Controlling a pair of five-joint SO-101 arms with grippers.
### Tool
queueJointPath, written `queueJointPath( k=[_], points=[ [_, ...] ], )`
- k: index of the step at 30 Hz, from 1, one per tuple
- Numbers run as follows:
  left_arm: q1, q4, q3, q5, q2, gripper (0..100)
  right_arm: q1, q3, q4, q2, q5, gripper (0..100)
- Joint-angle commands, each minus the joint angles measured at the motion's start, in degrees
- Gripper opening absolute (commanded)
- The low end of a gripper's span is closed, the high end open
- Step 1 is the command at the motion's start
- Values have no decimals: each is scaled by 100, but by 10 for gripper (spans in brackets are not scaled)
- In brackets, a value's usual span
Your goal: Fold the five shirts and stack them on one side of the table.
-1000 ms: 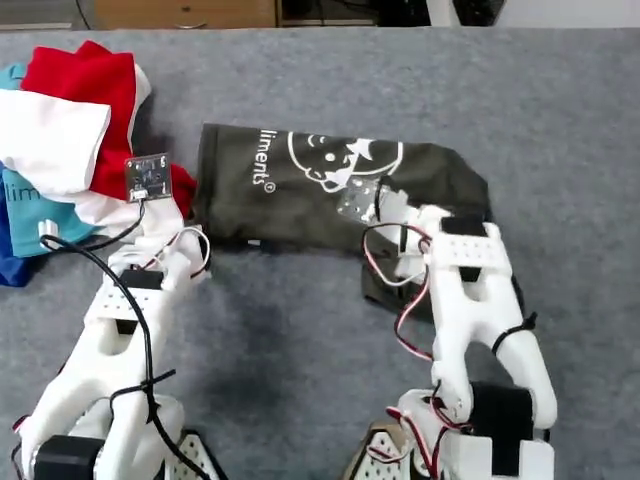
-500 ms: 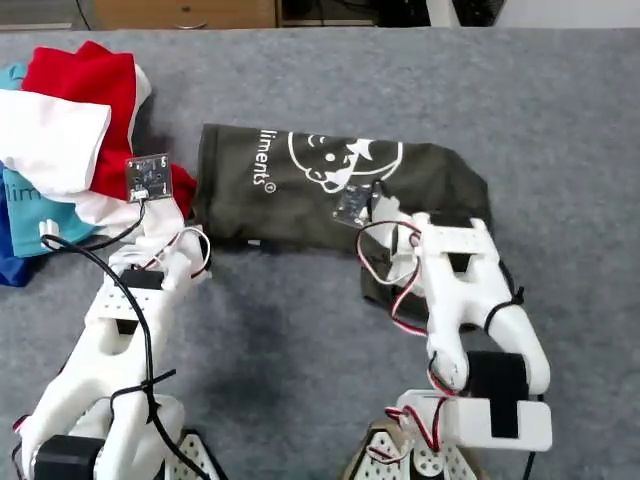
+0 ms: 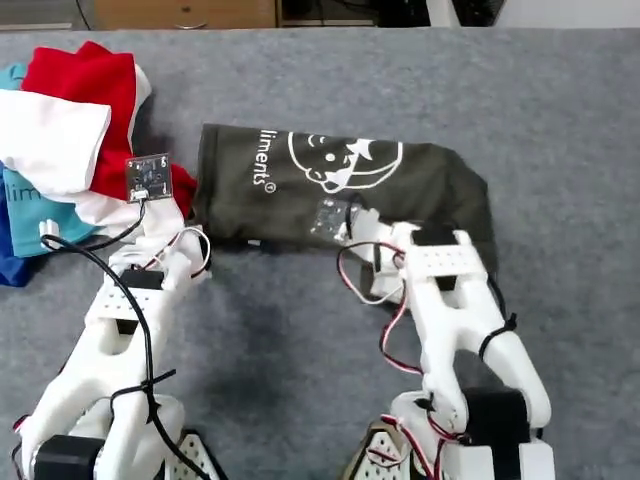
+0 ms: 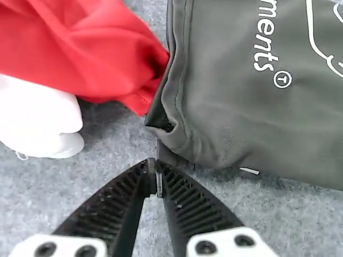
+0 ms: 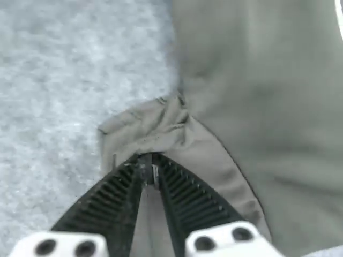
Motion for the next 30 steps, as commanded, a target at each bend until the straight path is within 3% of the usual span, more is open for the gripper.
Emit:
queueJointPath(
  k=[1,10,19,24,30],
  points=[
    [44,-114,-44,-26,-163,18,-215,4,-9,-171,-79,2],
    [44,-114,-26,-26,-163,18,-251,-523,105,848,-70,2],
    [44,-114,-26,-26,-163,18,400,-2009,2048,-101,-26,5],
    [44,-114,-26,-26,-163,18,312,-1974,2514,-1051,-18,5],
    [44,-105,-18,-26,-163,18,532,-971,2268,-1174,782,45]
  ],
)
